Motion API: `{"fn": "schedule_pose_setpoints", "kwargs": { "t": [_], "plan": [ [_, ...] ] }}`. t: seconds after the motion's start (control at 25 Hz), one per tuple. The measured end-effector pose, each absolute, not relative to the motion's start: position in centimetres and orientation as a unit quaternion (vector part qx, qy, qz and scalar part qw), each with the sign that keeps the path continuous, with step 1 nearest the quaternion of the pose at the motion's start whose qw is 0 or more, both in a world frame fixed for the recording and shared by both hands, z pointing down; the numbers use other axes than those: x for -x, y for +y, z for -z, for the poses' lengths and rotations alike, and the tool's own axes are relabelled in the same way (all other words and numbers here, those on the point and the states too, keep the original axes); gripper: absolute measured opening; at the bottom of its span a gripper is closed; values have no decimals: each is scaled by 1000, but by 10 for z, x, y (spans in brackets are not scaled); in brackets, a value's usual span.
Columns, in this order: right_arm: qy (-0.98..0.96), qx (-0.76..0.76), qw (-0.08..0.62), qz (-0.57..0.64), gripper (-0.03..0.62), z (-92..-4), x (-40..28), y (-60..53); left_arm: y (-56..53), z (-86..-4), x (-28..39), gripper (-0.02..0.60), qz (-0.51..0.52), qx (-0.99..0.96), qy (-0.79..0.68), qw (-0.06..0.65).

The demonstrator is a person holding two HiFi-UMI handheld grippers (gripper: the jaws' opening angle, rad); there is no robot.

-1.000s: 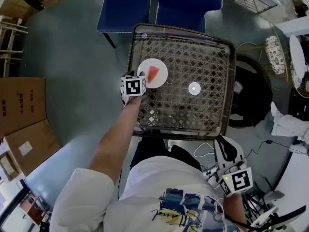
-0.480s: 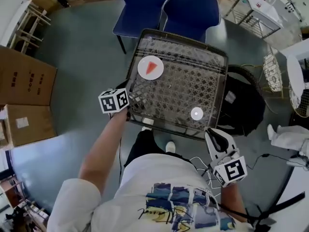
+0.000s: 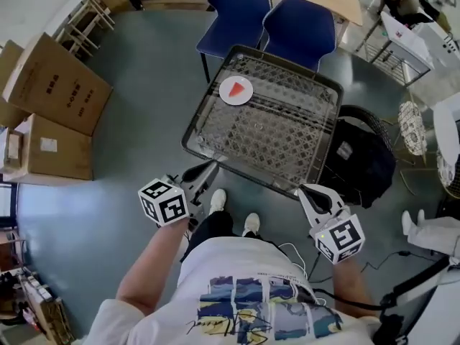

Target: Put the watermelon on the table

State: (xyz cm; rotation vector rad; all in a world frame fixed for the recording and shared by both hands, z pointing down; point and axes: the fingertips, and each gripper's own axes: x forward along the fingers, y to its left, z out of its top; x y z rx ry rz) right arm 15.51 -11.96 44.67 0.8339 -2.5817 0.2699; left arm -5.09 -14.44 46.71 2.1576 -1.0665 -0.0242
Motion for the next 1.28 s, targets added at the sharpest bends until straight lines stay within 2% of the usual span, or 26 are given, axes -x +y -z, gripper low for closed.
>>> {"fn": "schedule_pose_setpoints", "kwargs": {
  "t": [0.16,0.32,0.68,1.04,1.28],
  "plan": [
    [-941,-266,196,-76,11,-432,-128,-94,-76,-429,14,9,-29,-875,-356,327],
    [-946,-254,188,-66,11,-417,-107,-74,-35,-399,9,9,-38,-894,-340,289],
    [-950,-247,184,-49,11,-395,-25,-1,47,-340,61,9,-22,-919,-303,251],
    [-946,-259,192,-39,11,-377,60,103,140,-332,133,9,-27,-939,-258,228],
    [-948,-254,185,-40,11,-380,71,114,150,-336,134,9,-34,-942,-249,224]
  ]
}}
